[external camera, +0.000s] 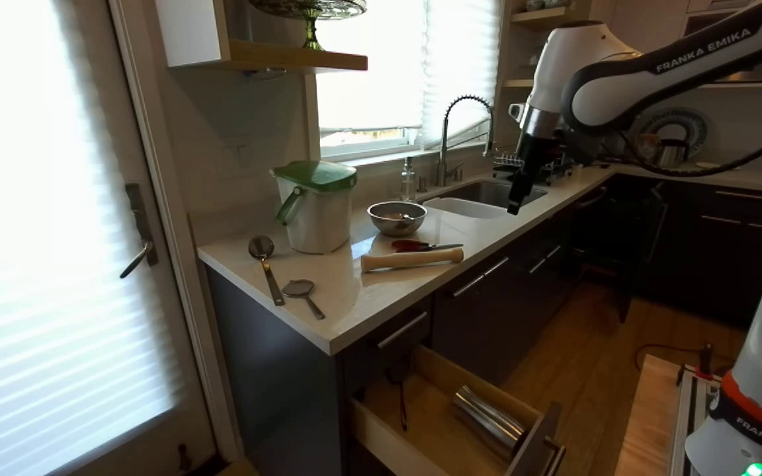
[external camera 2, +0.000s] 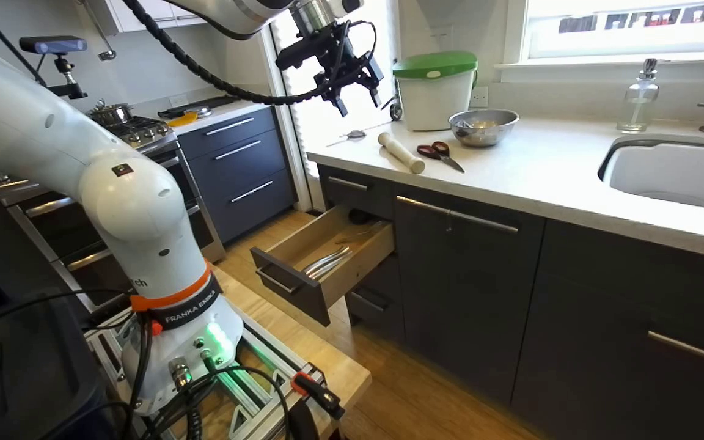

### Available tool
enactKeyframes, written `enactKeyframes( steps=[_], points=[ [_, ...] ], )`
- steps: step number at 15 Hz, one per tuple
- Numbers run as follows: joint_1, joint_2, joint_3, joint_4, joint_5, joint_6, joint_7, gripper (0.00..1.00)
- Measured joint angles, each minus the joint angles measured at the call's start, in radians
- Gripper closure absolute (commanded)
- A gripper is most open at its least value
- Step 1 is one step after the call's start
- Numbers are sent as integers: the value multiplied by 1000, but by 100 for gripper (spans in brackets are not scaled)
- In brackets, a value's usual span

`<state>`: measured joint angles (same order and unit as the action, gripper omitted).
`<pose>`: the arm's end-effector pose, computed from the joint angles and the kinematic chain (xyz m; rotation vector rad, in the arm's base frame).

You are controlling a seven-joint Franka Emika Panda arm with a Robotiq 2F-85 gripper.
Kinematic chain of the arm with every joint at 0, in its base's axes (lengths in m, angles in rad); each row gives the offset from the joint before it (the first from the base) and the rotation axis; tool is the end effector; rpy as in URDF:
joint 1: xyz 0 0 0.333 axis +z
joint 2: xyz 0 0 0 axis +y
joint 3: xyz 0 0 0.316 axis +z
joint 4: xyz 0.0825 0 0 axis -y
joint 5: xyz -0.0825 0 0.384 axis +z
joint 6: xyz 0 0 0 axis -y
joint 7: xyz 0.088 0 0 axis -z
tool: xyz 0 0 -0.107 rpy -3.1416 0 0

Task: Pick up the strainer on the counter and put it in the open drawer

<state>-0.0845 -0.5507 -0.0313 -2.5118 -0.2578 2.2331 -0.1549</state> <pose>0.4017 -0.0553 0.4969 2.8689 0.2483 0.3507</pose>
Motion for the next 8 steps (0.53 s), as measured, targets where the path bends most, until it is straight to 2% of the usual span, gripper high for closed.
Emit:
enactKeyframes(
  steps=[8],
  points=[
    [15, 2, 18, 23, 0, 0, 0, 0]
  ],
)
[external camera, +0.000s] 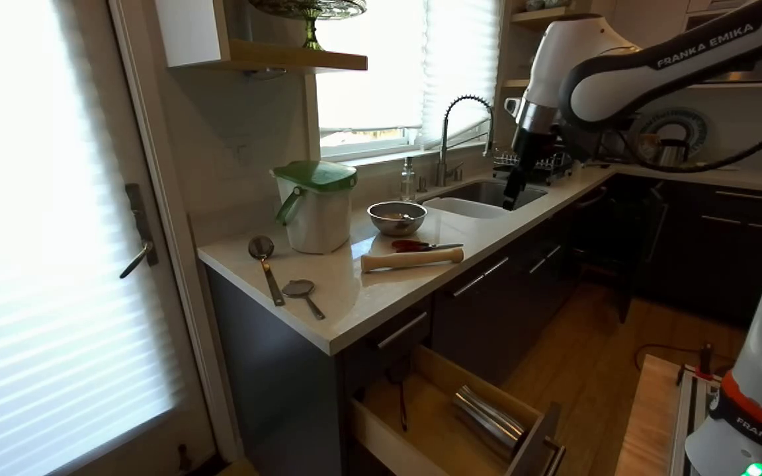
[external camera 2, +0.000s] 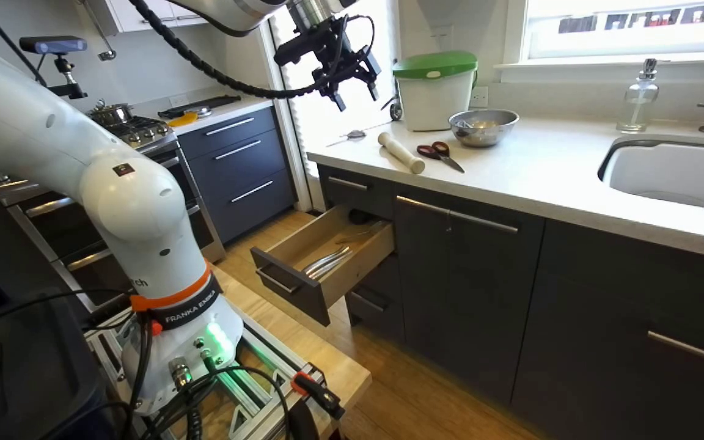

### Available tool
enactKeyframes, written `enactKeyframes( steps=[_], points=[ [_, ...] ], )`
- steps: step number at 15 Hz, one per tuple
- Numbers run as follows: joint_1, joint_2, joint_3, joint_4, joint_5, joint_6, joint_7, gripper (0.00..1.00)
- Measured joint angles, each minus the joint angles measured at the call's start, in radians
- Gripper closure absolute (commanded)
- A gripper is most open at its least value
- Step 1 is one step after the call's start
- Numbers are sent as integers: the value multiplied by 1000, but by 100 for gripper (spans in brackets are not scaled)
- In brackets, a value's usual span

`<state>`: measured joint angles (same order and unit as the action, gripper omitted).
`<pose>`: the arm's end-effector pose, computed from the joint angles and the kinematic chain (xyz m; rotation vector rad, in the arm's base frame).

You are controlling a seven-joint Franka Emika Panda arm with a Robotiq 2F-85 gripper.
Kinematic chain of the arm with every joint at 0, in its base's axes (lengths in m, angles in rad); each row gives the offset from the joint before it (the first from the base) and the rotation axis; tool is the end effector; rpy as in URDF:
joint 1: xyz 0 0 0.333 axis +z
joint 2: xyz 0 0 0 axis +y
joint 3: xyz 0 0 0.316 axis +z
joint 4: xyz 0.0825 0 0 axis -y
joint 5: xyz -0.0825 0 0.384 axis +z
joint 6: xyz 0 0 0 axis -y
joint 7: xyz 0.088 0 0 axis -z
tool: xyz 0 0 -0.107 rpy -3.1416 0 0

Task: Pick up the strainer on the counter and put it in the open drawer

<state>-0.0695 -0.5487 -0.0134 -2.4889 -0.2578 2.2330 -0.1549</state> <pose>0.4069 -0.0420 0.5077 2.8516 0.2889 0.3821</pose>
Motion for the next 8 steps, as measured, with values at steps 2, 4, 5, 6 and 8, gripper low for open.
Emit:
enactKeyframes(
  steps=[2, 4, 5, 6, 8],
  points=[
    [28, 12, 39, 43, 1, -4, 6, 0],
    [64, 43, 84, 100, 17, -22, 33, 0],
    [85, 68, 104, 135, 39, -43, 57, 0],
    [103, 99, 123, 173, 61, -62, 82, 0],
    [133, 180, 153, 257, 111, -85, 132, 0]
  ],
)
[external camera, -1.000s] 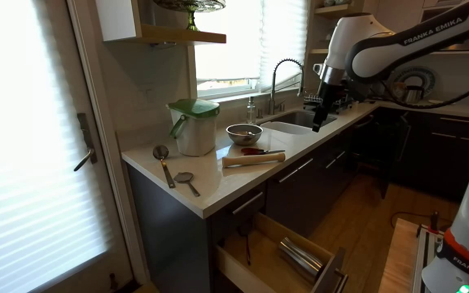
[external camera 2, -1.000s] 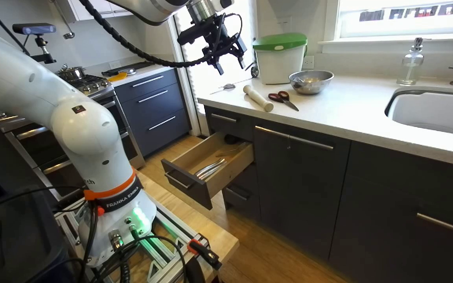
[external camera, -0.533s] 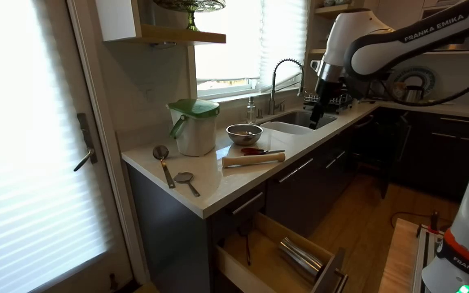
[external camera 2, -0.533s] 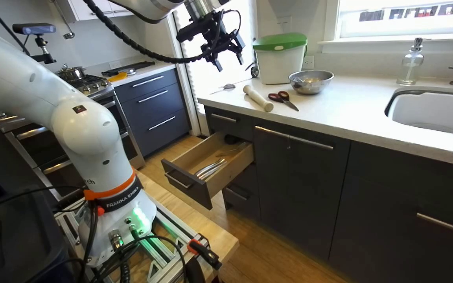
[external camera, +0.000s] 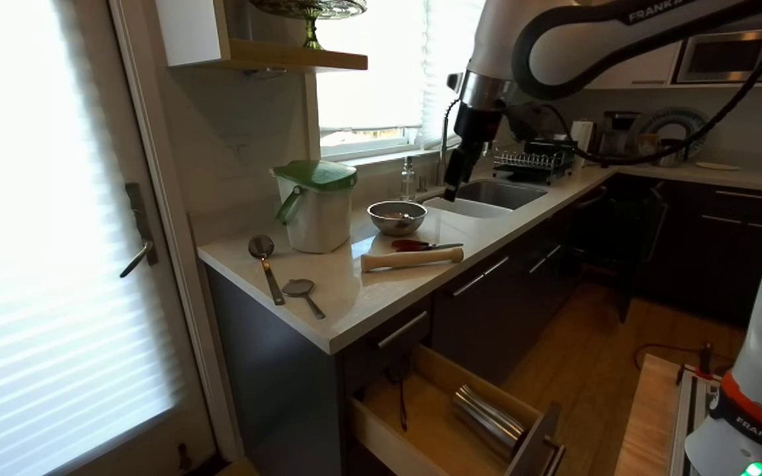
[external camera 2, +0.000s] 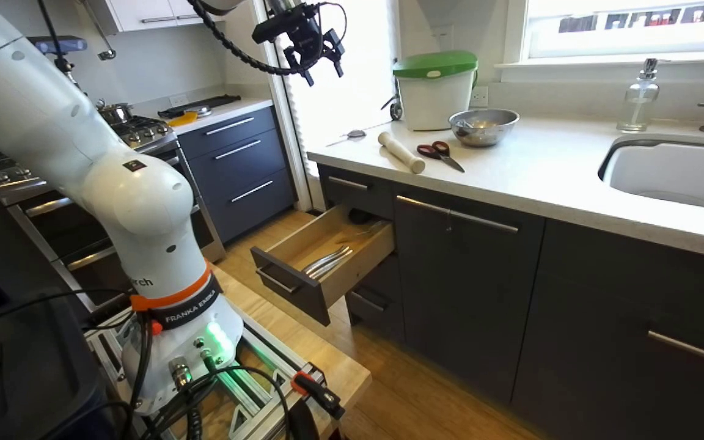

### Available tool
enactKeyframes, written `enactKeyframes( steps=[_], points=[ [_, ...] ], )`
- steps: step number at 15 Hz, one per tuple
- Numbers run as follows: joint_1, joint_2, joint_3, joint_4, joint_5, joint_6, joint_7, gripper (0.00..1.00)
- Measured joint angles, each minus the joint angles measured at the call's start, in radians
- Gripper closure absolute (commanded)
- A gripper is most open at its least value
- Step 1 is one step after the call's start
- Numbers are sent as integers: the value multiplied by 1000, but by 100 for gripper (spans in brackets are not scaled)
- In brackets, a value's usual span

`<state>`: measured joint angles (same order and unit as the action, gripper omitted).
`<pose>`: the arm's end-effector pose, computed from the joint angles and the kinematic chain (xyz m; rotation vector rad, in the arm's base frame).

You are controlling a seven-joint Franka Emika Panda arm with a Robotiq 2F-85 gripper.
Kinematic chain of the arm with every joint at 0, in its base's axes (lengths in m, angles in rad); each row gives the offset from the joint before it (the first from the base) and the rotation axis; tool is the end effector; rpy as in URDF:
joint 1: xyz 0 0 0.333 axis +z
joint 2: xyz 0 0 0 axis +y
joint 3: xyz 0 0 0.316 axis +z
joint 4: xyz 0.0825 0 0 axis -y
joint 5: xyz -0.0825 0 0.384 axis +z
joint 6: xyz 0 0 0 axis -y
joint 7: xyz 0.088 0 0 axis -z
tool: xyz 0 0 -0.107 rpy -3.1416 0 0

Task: Pick up the strainer on the counter and put it in the open drawer

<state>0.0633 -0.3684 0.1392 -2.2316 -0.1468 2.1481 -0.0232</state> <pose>0.4604 0.0948 0.5468 2.9209 0.4212 0.4381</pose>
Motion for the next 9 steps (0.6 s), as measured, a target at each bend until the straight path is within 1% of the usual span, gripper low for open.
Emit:
enactKeyframes(
  steps=[2, 4, 7, 9],
  points=[
    [20, 108, 13, 108, 61, -37, 40, 0],
    [27, 225, 19, 225, 97, -81, 99, 0],
    [35, 386, 26, 380, 100, -91, 224, 0],
    [41, 440, 29, 428, 100, -91, 249, 0]
  ],
)
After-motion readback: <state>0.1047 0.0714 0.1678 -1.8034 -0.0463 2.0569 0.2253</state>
